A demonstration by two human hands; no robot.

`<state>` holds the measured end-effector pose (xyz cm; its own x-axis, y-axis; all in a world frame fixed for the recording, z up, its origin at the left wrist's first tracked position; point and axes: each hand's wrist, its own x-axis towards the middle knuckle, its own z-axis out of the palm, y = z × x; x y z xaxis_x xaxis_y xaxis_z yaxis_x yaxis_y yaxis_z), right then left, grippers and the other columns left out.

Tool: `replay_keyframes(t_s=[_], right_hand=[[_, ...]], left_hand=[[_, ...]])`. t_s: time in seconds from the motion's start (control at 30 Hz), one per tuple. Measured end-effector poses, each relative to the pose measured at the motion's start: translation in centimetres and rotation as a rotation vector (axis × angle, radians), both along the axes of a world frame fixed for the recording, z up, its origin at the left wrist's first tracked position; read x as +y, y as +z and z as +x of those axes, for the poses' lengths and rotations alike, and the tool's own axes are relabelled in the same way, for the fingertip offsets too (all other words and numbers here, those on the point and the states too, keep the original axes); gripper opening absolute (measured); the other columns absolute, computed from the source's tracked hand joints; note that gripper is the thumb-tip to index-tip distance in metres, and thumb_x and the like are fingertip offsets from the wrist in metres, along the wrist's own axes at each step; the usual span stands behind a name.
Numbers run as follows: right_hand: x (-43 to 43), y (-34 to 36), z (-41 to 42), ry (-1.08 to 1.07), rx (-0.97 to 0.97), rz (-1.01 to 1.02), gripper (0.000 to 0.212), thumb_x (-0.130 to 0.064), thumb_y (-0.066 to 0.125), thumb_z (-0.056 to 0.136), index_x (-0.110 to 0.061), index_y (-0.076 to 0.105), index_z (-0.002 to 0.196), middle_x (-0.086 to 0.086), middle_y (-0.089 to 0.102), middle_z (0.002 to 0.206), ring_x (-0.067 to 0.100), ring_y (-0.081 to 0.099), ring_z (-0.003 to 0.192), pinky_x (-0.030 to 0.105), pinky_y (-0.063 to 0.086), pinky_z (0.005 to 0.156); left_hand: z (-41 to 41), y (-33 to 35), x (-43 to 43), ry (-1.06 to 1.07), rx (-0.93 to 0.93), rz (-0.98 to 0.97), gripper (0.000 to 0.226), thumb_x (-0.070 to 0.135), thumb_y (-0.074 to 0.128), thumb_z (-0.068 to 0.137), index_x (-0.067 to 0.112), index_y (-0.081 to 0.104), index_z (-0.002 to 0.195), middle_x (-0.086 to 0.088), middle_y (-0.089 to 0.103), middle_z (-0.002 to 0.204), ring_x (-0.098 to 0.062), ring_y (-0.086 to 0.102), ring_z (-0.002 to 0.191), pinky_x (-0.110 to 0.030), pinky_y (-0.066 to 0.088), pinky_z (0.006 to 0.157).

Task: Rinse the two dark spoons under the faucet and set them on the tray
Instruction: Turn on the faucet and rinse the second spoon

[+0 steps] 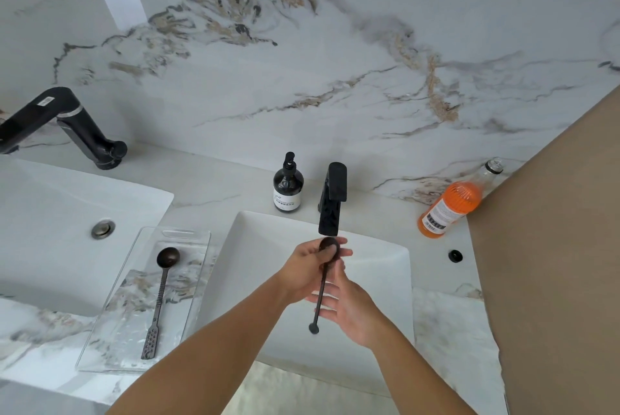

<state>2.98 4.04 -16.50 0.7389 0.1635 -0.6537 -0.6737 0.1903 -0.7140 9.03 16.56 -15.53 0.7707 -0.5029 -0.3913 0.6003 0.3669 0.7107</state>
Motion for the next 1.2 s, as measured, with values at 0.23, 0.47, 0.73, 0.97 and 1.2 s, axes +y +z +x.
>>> replay_keyframes(t_s=[0.23,0.47,0.73,0.97,1.2], right_hand=[[-0.8,1.2,0.5,-0.024,-0.326,-0.104,0.019,-0.015,0.074,0.084,0.003,0.075,0.091,0.021,0.073,0.094,0.033,0.069,0.094,0.039,0.057,0.089],[-1.9,3.6,3.2,0.16,-0.558,-0.433,0.013,-0.022,0.076,0.083,-0.012,0.079,0.075,0.016,0.075,0.088,0.023,0.068,0.076,0.034,0.054,0.077],[-2.8,4.1,2.4,0.142,-0.539,-0.436,0.01,-0.019,0.08,0.079,-0.008,0.08,0.081,0.013,0.077,0.081,0.013,0.066,0.077,0.027,0.051,0.076],[-3.8,5.2,2.5,0.179,-0.519,-0.259,0.011,-0.002,0.078,0.079,-0.012,0.079,0.082,-0.001,0.078,0.079,0.013,0.073,0.08,0.022,0.059,0.075],[-1.8,3.7,1.0,0.281,-0.461,-0.424,0.008,-0.01,0.079,0.079,-0.018,0.081,0.079,-0.002,0.08,0.078,0.005,0.071,0.069,0.01,0.048,0.067]], left_hand=[[0.6,5.0,-0.4,-0.136,-0.339,0.194,0.024,0.003,0.055,0.098,0.007,0.071,0.115,-0.017,0.074,0.106,-0.027,0.07,0.102,-0.035,0.055,0.098],[1.5,9.0,1.3,-0.188,-0.648,0.457,0.014,0.004,0.07,0.085,0.006,0.076,0.098,-0.024,0.075,0.098,-0.02,0.069,0.087,-0.034,0.056,0.085],[-0.1,9.6,1.0,-0.158,-0.715,0.6,0.021,-0.005,0.079,0.076,-0.003,0.073,0.096,-0.01,0.076,0.087,-0.008,0.071,0.078,-0.022,0.056,0.08],[-1.1,9.3,0.1,0.083,-0.646,0.656,0.013,-0.015,0.075,0.074,-0.003,0.069,0.072,-0.008,0.074,0.073,-0.008,0.074,0.074,-0.019,0.054,0.074],[-1.4,9.7,1.8,0.235,-0.565,0.636,0.013,-0.007,0.079,0.075,-0.003,0.074,0.086,-0.009,0.08,0.085,-0.01,0.076,0.081,-0.015,0.057,0.072]])
